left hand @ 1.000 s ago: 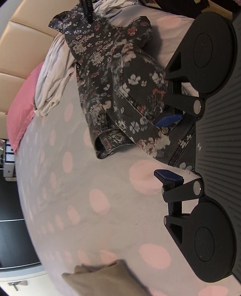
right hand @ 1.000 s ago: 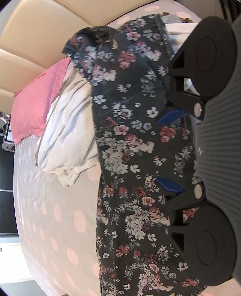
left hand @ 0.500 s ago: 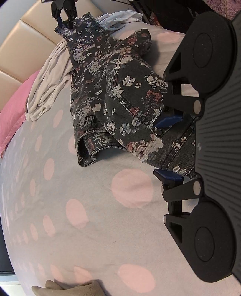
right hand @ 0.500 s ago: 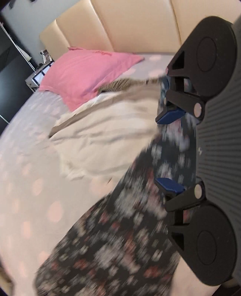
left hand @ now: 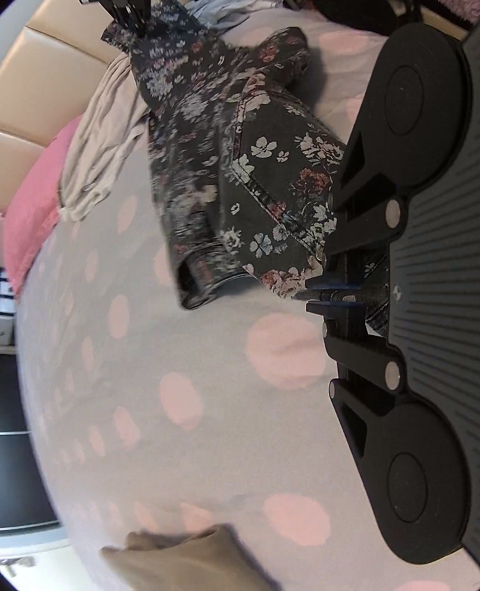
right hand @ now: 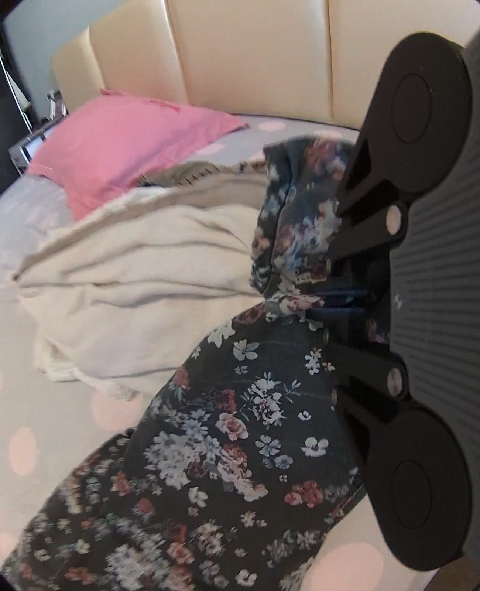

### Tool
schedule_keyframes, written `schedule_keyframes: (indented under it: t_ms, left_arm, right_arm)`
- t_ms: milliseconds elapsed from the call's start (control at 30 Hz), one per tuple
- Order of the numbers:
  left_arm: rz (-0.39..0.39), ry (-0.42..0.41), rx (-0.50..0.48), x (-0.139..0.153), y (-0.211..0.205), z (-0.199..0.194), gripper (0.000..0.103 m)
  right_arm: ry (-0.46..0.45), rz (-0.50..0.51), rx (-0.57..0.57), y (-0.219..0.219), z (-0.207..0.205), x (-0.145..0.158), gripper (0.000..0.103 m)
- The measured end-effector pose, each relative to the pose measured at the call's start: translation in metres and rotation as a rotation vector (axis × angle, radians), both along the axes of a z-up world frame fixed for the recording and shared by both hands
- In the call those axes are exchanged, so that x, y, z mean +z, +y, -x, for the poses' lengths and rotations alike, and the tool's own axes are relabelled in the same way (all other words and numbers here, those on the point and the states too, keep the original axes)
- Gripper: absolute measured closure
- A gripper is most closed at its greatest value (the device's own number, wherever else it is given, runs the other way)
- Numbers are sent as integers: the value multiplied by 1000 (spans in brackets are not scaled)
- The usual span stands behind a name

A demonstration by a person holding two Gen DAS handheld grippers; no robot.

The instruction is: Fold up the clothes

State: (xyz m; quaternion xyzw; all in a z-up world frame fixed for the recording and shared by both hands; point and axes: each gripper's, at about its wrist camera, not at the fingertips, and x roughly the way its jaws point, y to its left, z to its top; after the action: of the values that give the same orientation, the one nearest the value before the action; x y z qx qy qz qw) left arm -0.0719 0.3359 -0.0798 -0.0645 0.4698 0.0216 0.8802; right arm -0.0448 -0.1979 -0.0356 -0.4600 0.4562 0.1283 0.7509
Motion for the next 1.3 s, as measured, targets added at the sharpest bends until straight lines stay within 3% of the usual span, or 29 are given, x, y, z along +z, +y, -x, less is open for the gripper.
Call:
schedule_keyframes:
  t_ms: [167,333,633,733,833,1067,1200,1300]
  left_arm:
    - [-81,-85,70,27,-2,7,100]
    - [-161,-198,253,70,32,24,100]
    - [-362,-404,524,201,102,71,100]
    - [-412,-400,557,219,112,82,100]
    - [-440,-352,560,208,113,89,100]
    - [-435,-108,464,106,96,80,100]
    - [-513,30,377,63,75,77,101]
    - [-492,80,388,48,81,86,101]
  right_arm:
    - [-211,-39,-33,15,13,59,98]
    - [-396,-118,-31,46,29,118,98]
    - [-720,-277,40,147,33,190,99]
    - [-647,-393,25,171,22,208,98]
    - [-542,-419,60,191,15,190,98]
    - [-257,-300,92,210,26,64,98]
    - [-141,-229,75,196,43,-6,98]
    - [-98,-255,78,172,61,-24,98]
